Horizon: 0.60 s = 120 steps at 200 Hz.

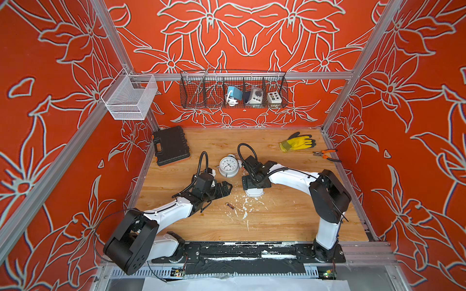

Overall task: Insert the battery into the alarm
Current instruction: Adjust the alarm at the center of the board.

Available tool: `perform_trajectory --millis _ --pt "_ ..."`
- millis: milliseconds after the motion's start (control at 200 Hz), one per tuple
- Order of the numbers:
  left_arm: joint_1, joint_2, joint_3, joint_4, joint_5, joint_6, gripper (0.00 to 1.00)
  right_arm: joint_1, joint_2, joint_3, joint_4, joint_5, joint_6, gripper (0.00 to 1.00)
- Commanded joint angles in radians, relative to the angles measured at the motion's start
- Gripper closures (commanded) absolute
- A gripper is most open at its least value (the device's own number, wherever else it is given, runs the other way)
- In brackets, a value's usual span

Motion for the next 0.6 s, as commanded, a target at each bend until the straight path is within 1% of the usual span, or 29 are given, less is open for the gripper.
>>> perform_trajectory --millis 0,125,280,370,455,595 --pt "0.006 0.009 -0.002 0.001 0.008 0.017 0.08 0.007 0.008 0.021 -0.023 -0.001 0.017 0.09" --pt "0.006 0.005 -0.023 0.075 0.058 0.019 0.08 0.006 -0.019 0.014 -0.019 0.003 0.016 0.13" --pt "-0.011 -0.036 -0.075 0.232 0.116 -0.011 0.08 0.005 -0.096 -0.023 0.025 0.015 0.028 0.15" --pt "-0.060 -0.072 -0.096 0.320 0.104 -0.012 0.08 -0.001 -0.151 -0.056 0.069 0.014 0.043 0.16" --pt "-0.119 -0.099 -0.112 0.385 0.061 -0.012 0.09 -0.010 -0.206 -0.094 0.122 -0.009 0.066 0.16" --pt "-0.194 -0.108 -0.131 0.495 0.024 -0.022 0.10 -0.032 -0.293 -0.163 0.209 -0.051 0.113 0.17"
